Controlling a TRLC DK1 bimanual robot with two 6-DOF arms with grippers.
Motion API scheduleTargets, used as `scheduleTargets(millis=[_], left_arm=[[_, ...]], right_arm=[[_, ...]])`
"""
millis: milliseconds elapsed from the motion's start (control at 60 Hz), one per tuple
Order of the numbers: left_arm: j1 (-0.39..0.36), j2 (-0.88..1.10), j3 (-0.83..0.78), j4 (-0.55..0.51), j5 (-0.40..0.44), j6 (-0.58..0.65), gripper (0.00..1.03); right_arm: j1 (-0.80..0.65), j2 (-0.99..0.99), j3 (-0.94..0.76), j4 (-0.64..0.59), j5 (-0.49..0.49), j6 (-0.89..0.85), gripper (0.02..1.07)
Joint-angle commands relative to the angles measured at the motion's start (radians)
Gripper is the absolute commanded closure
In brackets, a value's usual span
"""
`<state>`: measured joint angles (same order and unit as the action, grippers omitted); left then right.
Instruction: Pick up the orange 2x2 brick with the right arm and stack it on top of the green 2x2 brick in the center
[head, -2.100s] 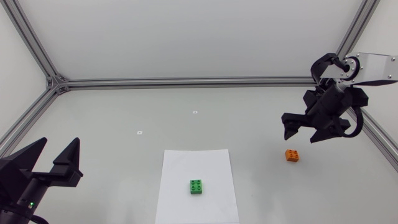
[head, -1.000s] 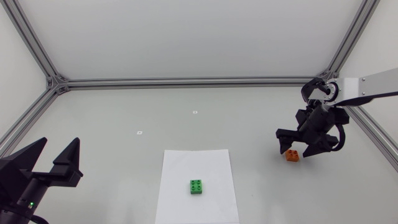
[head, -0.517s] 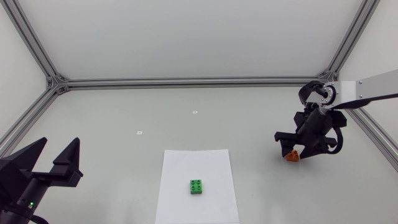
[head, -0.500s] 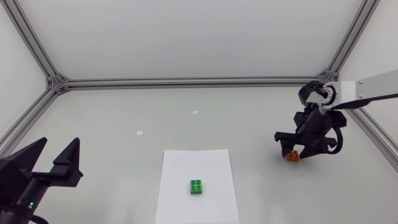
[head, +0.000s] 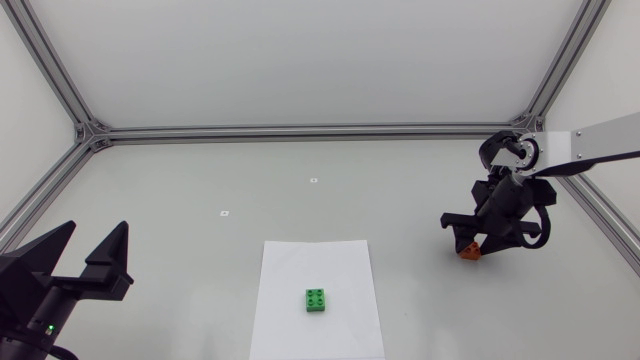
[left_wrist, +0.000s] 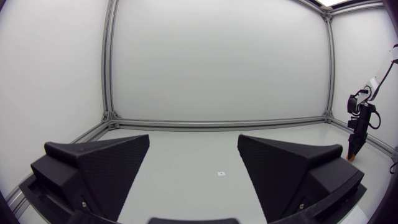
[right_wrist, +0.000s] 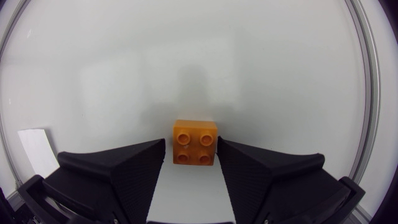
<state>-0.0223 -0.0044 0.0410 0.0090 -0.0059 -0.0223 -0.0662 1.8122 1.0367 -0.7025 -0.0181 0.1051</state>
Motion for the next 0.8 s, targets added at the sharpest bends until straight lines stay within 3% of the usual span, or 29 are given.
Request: scheduleTargets(millis=[0, 650, 700, 783], left_arm=[[0.002, -0.008, -0.041, -0.014, 0.004, 0.013, 0.04], [0.002, -0.008, -0.041, -0.015, 0.004, 0.013, 0.04], [0.002, -0.008, -0.041, -0.015, 0.004, 0.013, 0.04], [0.002, -0.008, -0.041, -0.015, 0.004, 0.013, 0.04]], right_arm=[[0.006, -0.021, -0.026, 0.001, 0.006, 0.016, 0.48], [0.003, -0.027, -0.032, 0.02, 0.007, 0.018, 0.53], [0.003, -0.027, -0.033, 0.026, 0.009, 0.015, 0.58], [0.002, -0.03, -0.037, 0.032, 0.007, 0.015, 0.58]])
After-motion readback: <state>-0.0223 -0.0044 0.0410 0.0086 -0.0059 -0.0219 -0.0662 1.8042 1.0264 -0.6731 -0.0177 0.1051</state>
